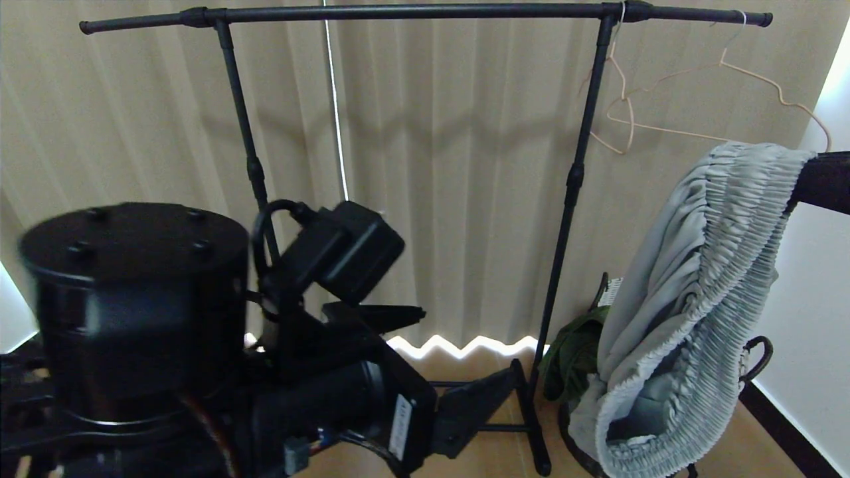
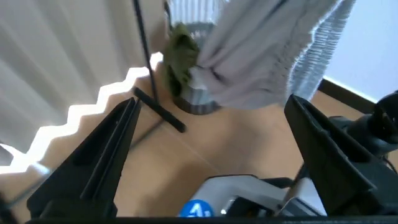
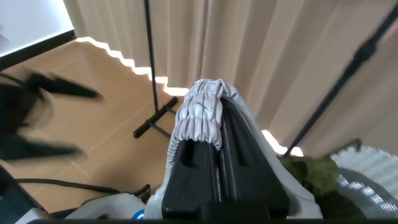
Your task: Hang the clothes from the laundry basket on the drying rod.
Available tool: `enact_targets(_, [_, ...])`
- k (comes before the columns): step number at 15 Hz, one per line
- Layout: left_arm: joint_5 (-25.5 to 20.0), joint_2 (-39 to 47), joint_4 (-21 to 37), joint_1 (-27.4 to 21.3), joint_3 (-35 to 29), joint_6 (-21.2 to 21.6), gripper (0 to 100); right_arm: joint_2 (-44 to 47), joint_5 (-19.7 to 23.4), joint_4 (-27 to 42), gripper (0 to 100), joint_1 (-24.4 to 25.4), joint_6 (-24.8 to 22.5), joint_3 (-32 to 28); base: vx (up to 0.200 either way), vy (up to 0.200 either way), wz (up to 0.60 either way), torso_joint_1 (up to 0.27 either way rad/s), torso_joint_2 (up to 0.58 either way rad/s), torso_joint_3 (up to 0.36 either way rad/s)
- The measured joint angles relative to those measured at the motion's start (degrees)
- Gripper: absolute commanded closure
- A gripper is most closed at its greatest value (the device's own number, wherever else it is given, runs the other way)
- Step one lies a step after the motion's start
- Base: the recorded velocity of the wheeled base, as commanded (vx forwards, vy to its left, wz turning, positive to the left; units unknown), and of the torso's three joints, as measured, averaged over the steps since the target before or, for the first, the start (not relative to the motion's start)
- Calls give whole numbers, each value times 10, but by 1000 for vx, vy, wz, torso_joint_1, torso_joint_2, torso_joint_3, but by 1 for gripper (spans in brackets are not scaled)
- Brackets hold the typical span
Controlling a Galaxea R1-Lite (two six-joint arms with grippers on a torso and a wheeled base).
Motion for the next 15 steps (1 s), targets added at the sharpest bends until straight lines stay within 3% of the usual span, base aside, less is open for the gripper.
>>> enact_targets(4, [29, 106, -50, -54, -34, -46, 0, 1, 2, -1, 100, 15, 1, 0, 0, 0, 0, 0, 0, 0])
enact_targets(8, [58, 184, -54, -63, -89, -93, 0, -7, 1, -1, 100, 34, 1, 1, 0, 0, 0, 0, 0, 0])
enact_targets(10, [101, 218, -53, -63, -107, -100, 0, -13, 1, -1, 100, 39, 0, 1, 0, 0, 0, 0, 0, 0])
enact_targets(15, [106, 245, -53, -64, -109, -107, 0, -17, 1, -1, 100, 41, 0, 3, 0, 0, 0, 0, 0, 0])
